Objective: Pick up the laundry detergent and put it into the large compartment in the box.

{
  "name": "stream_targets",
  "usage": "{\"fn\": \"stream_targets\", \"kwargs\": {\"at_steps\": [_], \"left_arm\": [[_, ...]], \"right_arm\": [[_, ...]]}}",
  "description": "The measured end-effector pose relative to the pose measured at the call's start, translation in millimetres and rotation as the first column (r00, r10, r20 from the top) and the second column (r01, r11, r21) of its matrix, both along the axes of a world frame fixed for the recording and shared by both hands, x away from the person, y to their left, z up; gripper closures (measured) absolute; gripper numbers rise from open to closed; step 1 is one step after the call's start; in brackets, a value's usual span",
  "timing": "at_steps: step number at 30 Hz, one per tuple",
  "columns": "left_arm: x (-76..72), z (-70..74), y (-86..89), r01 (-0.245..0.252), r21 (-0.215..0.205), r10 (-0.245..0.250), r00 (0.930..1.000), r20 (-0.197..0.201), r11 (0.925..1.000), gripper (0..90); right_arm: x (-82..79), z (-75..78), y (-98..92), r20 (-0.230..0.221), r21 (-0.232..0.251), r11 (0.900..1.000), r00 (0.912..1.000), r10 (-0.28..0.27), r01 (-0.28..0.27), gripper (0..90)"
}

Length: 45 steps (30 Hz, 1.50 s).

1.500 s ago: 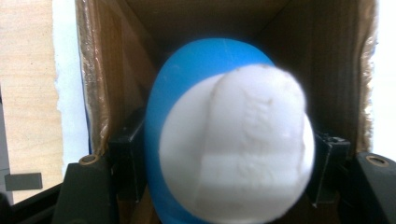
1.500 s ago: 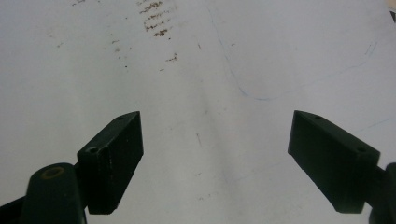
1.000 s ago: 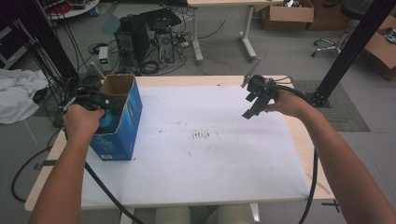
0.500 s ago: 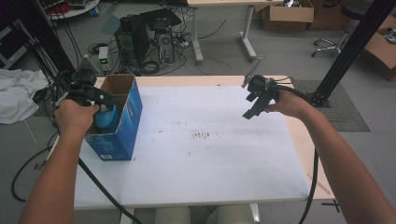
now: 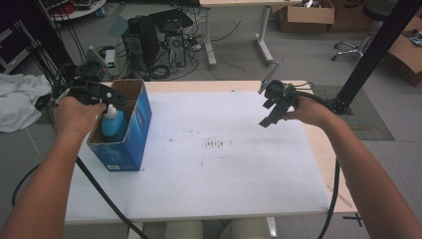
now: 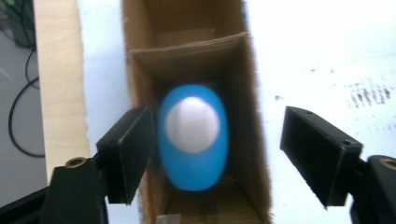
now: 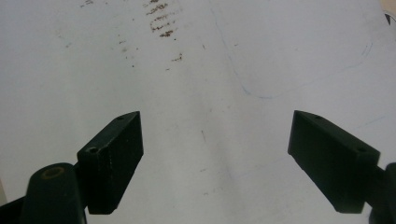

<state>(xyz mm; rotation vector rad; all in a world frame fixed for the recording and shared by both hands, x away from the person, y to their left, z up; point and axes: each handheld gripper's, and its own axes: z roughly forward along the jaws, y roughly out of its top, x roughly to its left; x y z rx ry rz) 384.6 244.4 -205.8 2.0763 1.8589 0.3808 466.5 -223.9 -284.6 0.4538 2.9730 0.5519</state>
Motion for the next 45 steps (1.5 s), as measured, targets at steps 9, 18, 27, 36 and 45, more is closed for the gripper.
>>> {"fn": "stream_targets", "kwargs": {"at_steps": [9,18,27,36,45], "left_arm": [[-1.8,8.4,-25.8,0.110,0.023,-0.111,0.9937,0.016,0.9936,21.1],[-3.5,17.9,-53.0,0.217,0.045,-0.219,0.9751,0.037,0.9751,20.5],[-0.2,21.6,-85.0,0.338,0.067,-0.340,0.9402,0.023,0.9388,19.9],[4.2,20.1,-118.5,0.441,0.075,-0.443,0.8962,0.012,0.8941,19.2],[5.2,9.9,-151.1,0.550,0.052,-0.550,0.8350,-0.021,0.8334,19.3]], "right_arm": [[-1.5,0.8,0.3,0.000,-0.003,1.000,1.0000,-0.001,0.001,17.9],[-3.0,2.1,-1.4,0.000,-0.005,1.000,1.0000,-0.007,0.007,17.9],[-5.1,2.6,-0.3,-0.003,-0.013,1.000,1.0000,-0.008,0.008,17.9],[-4.2,1.9,0.3,-0.004,-0.010,1.000,0.9999,-0.011,0.011,17.7],[-8.3,3.2,2.6,-0.008,-0.018,1.000,1.0000,-0.005,0.005,17.8]]}}
